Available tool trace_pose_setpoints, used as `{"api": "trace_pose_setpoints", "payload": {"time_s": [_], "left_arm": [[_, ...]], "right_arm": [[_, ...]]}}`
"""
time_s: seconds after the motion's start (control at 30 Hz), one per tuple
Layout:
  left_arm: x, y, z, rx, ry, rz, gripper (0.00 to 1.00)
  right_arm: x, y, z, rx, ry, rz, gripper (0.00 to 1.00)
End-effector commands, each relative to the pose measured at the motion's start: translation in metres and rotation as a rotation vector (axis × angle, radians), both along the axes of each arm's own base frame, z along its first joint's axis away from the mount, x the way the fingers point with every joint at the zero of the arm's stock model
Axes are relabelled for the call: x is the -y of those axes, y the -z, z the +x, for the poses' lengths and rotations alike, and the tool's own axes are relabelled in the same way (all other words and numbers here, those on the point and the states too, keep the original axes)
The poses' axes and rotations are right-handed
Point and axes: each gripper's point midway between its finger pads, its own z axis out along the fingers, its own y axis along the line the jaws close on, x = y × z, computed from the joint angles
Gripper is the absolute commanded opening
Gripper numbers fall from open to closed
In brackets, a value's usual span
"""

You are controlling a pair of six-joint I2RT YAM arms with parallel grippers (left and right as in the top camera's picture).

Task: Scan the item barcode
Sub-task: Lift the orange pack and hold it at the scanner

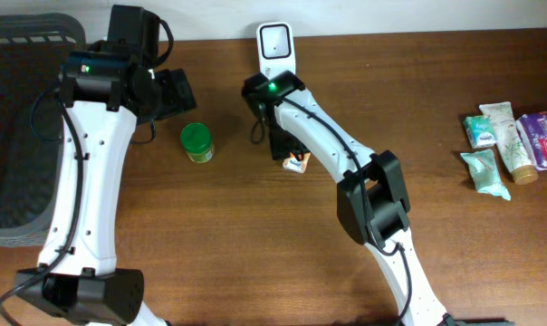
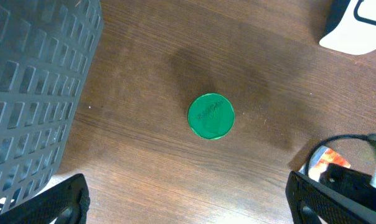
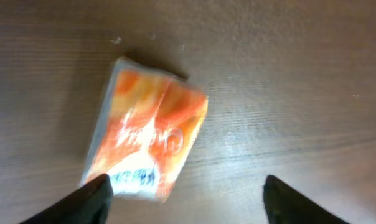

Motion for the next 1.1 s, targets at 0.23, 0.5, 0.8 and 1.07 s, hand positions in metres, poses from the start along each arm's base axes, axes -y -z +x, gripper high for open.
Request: {"api": "trace_pose_setpoints", "payload": {"time_s": [0.23, 0.5, 0.8, 1.07], "left_arm": [[-0.004, -0.008, -0.001, 0.023, 0.002, 0.009, 0.99], [-0.004, -0.008, -0.001, 0.023, 0.002, 0.009, 0.99], [-0.004, -0.008, -0.001, 0.023, 0.002, 0.009, 0.99], [-0.004, -0.008, -0.001, 0.023, 0.002, 0.009, 0.99]], "right_arm": [[-0.064, -0.011, 0.007, -0.029, -0.084, 0.363, 0.69], [-0.033, 0.051, 0.006, -0.007, -0.019, 0.204, 0.54], [-0.066, -0.019, 0.013, -0.121, -0.196, 0.621, 0.04], [-0.038, -0.011, 0.004, -0.261, -0.255, 0.896, 0.33]]}}
